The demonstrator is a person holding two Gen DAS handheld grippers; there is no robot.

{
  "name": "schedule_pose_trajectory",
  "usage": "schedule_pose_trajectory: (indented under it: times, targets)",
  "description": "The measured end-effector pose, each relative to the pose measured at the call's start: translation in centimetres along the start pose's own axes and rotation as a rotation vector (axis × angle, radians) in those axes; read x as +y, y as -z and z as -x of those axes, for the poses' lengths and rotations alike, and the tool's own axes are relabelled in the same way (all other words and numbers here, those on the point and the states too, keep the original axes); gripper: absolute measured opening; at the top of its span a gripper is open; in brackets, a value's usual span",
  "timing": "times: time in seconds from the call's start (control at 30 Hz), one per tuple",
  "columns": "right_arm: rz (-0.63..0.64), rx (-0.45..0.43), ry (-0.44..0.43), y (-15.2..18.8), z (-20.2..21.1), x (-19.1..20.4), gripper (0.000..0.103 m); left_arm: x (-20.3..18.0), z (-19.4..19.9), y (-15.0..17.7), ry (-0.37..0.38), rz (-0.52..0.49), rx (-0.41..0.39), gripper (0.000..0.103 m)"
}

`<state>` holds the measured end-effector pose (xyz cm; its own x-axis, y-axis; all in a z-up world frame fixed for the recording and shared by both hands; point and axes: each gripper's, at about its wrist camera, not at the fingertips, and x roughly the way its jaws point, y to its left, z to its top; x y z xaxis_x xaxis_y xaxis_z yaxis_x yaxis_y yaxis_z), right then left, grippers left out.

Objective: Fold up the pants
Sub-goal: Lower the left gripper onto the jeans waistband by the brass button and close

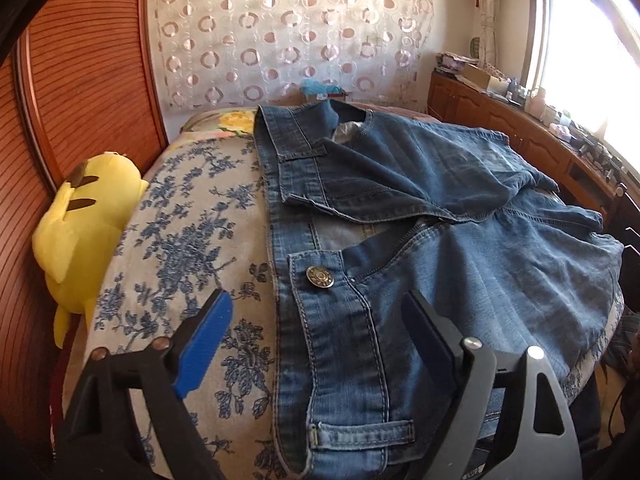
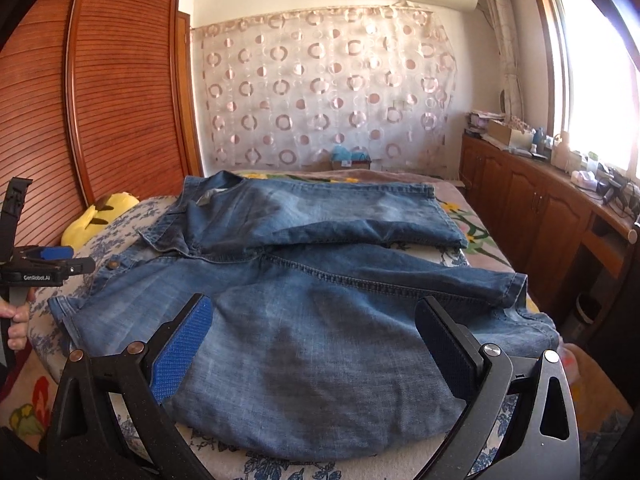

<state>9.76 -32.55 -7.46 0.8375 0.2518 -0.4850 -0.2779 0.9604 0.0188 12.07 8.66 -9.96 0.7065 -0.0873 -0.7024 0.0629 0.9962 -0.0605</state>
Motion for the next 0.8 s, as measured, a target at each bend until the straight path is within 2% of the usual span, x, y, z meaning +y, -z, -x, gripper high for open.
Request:
schedule_pose_trajectory:
  times: [0.03,0.1,0.13,0.2,0.3,0.37,0.43,0.53,0.7,0.8]
  targets:
    - [0.003,0.004,-0.001,0.1,-0.2,0.0,0.103,0.1,-0.3,0.0,0.007,0.004,0.013,0.081]
    - [0.006,0.008,-0.002,0.1,-0.5,0.0,0.103,0.0,-0.8,0.2,0.013,0.007,0.039,0.07]
    - [0.005,0.009,-0.005,0.2,-0.5,0.0,0.103,-0.1,-0.9,0.3,0.012,0.004,0.045,0.069]
    - [0.004,0.008,-0.007,0.2,-0.5,0.0,0.103,-0.2,-1.2,0.6,0.025,0.001,0.067,0.058]
    - [0.005,0.009,-0.012,0.2,-0.6,0.2,0.103,-0.1,-2.0,1.0,0.045,0.007,0.118,0.049]
    - [0.003,0.007,-0.013,0.2,-0.6,0.2,0.103,-0.2,-2.4,1.3,0.057,0.005,0.139,0.047]
    - [0.003,0.008,-0.011,0.2,-0.6,0.3,0.103,-0.3,-2.3,1.4,0.056,-0.003,0.139,0.046]
    - [0.003,0.007,-0.011,0.2,-0.7,0.5,0.103,-0.4,-2.1,1.4,0.068,-0.002,0.142,0.038]
    - [0.003,0.01,-0.01,0.3,-0.7,0.4,0.103,-0.4,-1.4,0.9,0.062,-0.008,0.109,0.017]
    - [0.003,0.019,-0.005,0.3,-1.0,0.5,0.103,0.0,-0.9,0.4,0.084,0.0,0.089,0.009]
